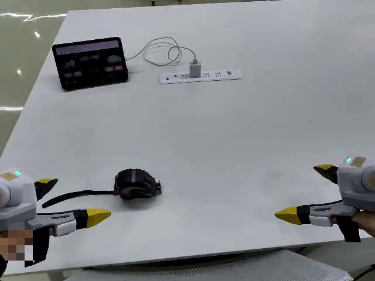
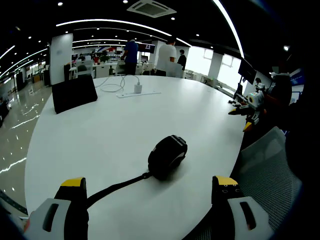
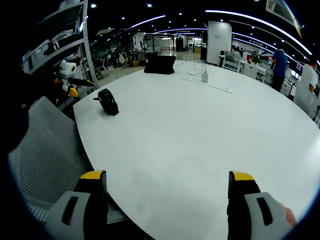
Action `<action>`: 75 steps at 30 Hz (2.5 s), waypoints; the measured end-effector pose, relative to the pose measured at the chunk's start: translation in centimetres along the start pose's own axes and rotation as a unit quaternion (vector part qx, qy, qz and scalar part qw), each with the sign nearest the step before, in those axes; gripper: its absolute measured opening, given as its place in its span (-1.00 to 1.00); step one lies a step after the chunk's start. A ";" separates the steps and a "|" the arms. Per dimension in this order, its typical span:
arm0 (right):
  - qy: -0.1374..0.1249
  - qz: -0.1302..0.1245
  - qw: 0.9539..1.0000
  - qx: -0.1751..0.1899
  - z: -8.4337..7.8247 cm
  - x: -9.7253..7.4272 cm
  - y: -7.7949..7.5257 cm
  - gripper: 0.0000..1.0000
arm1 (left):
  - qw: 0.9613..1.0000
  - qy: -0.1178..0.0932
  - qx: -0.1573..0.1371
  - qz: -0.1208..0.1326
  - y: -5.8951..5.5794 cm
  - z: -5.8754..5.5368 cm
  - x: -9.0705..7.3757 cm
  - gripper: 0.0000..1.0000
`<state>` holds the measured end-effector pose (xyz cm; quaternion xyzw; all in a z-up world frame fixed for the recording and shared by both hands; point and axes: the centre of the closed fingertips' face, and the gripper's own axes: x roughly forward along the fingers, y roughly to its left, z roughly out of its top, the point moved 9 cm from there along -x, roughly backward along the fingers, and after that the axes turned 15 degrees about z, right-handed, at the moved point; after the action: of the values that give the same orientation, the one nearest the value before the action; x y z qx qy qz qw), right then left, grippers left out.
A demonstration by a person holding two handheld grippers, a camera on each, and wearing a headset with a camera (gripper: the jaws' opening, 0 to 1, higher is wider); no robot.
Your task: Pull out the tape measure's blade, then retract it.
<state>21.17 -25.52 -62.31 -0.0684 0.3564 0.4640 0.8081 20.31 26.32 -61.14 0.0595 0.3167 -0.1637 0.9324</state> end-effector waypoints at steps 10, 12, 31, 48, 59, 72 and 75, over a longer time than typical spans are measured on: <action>0.003 -0.003 1.000 -0.003 0.0 0.0 -0.1 0.95 | 1.000 0.004 0.001 -0.003 0.1 -0.3 -0.1 1.00; 0.003 -0.002 1.000 -0.002 0.0 0.1 -0.1 0.95 | 1.000 0.005 0.000 -0.003 0.1 -0.3 -0.1 1.00; 0.007 -0.001 1.000 -0.010 0.0 0.2 -0.2 1.00 | 1.000 -0.008 0.011 -0.017 0.1 0.4 0.5 1.00; 0.010 0.035 0.999 -0.036 0.8 2.0 0.1 1.00 | 0.997 -0.002 0.044 -0.058 -0.9 1.7 2.3 1.00; 0.017 0.044 0.998 -0.050 1.8 2.6 0.2 1.00 | 0.995 -0.001 0.064 -0.076 -1.3 2.8 3.5 1.00; 0.022 0.048 0.996 -0.069 3.1 3.7 0.0 1.00 | 0.987 -0.002 0.118 -0.111 -2.4 4.0 4.9 0.96; 0.022 0.053 0.996 -0.072 3.4 3.9 0.1 1.00 | 0.985 0.000 0.126 -0.119 -2.6 4.3 5.3 0.95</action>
<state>24.09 -21.28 -62.25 -0.1178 0.3431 0.5292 0.7670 25.80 21.57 -61.00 0.1381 0.2985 -0.3117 0.8915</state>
